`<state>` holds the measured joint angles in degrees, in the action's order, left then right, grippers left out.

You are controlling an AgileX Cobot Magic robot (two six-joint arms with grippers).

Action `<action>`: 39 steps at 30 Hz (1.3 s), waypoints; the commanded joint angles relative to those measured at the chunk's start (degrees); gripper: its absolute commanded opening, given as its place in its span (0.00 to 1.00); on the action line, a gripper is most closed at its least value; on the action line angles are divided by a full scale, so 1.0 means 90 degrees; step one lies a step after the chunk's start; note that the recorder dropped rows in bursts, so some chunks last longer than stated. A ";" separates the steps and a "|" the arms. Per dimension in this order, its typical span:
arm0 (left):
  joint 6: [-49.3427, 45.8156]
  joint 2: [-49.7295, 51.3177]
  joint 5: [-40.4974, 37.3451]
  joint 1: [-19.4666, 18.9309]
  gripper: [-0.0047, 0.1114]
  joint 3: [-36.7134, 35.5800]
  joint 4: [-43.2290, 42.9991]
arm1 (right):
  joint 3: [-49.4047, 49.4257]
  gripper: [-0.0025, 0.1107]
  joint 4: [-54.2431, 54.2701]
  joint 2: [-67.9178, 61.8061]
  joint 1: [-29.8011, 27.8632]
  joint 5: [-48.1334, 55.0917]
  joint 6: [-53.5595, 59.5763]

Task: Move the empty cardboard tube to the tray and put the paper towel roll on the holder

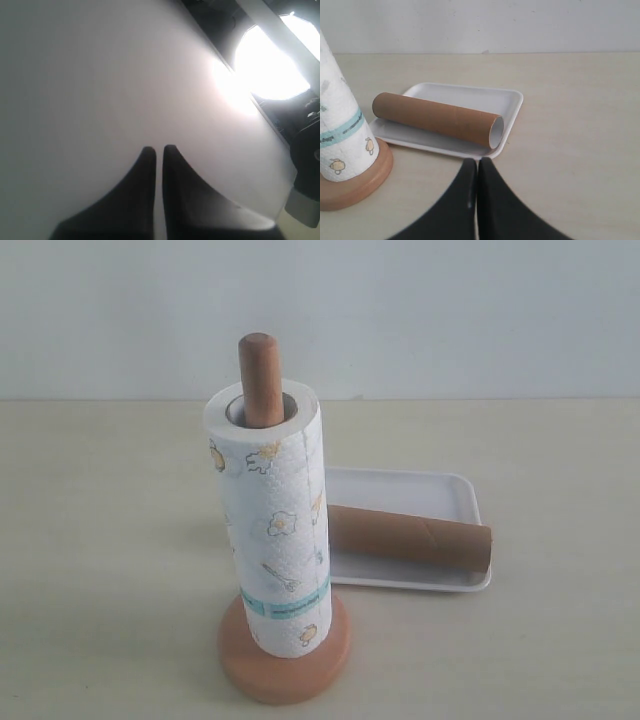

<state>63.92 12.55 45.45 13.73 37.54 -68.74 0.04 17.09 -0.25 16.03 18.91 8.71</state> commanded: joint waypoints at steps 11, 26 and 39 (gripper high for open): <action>0.0298 -0.0014 -0.1204 0.0006 0.08 -0.0017 0.1049 | -0.0004 0.02 0.0004 0.0028 -0.0015 -0.0045 0.0022; 0.4182 -0.0823 -0.6747 -0.0083 0.08 -0.1254 0.4155 | -0.0004 0.02 0.0004 0.0028 -0.0015 -0.0045 0.0022; 0.5117 -0.1394 -0.5524 -0.0382 0.08 -0.2517 0.4233 | -0.0004 0.02 0.0004 0.0028 -0.0015 -0.0058 0.0022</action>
<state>109.35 0.11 -6.54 10.48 16.46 -31.09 0.04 17.09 -0.25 16.03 18.91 8.71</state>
